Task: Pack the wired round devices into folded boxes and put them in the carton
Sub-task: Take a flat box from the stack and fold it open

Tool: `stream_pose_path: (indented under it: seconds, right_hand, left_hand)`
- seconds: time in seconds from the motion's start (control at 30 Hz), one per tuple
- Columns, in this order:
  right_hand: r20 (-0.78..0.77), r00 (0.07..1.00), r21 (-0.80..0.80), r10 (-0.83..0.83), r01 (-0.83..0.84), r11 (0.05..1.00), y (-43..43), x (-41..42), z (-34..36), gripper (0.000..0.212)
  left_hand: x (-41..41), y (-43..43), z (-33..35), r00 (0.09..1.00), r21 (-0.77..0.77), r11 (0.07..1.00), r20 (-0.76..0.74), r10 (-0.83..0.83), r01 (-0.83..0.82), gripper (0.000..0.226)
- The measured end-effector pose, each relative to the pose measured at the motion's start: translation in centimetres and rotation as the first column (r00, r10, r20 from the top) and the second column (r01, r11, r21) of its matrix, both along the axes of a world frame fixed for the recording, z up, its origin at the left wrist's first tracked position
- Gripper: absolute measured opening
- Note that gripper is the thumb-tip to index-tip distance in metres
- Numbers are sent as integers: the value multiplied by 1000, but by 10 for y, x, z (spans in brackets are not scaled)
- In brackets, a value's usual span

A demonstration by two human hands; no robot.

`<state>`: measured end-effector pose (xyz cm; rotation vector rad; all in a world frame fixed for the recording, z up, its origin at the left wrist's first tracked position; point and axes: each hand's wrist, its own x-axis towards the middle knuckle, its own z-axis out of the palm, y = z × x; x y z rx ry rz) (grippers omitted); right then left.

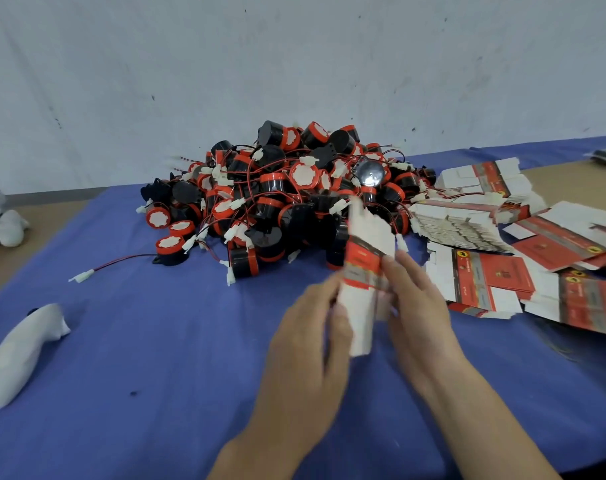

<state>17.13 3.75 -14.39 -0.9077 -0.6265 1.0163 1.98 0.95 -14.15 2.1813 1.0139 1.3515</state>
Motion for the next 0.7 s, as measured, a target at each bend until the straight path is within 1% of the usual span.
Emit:
stream_pose_path:
  seconds: [0.07, 0.13, 0.2, 0.23, 0.33, 0.5, 0.57, 0.63, 0.7]
  right_hand:
    - [84, 995, 10, -48, 47, 999, -3, 1, 2, 36]
    - [204, 977, 36, -61, 55, 998, -6, -2, 3, 32]
    - [314, 950, 57, 10, -30, 998, -10, -10, 3, 27]
    - [337, 940, 54, 48, -70, 996, -12, -15, 3, 24]
    - [345, 933, 52, 107, -132, 990, -16, -24, 3, 22]
    - [350, 926, 52, 141, -169, 984, -17, -28, 1, 31]
    - [312, 940, 27, 139, -155, 988, -16, -29, 0, 30]
    - [236, 963, -4, 130, -133, 991, -15, -30, -1, 22]
    - [172, 975, -19, 144, -143, 990, -15, -30, -1, 28]
  left_hand:
    - [-10, 11, 0, 994, -108, 989, 25, 104, -101, 35]
    - [-17, 21, -5, 989, -232, 965, 50, 136, -121, 41]
    - [-20, 28, -8, 976, -301, 940, 93, 197, -161, 50]
    - [-19, 30, -9, 968, -316, 930, 105, 229, -186, 53]
    - [-17, 32, -11, 954, -329, 921, 138, 267, -211, 58]
    - [-13, 29, -7, 942, -279, 930, 164, 292, -239, 69]
    - [-12, 28, -4, 928, -278, 932, 222, 299, -234, 67]
    - [-10, 27, -2, 916, -303, 932, 281, 287, -199, 60]
    - [-7, 25, -2, 907, -315, 937, 332, 260, -153, 51]
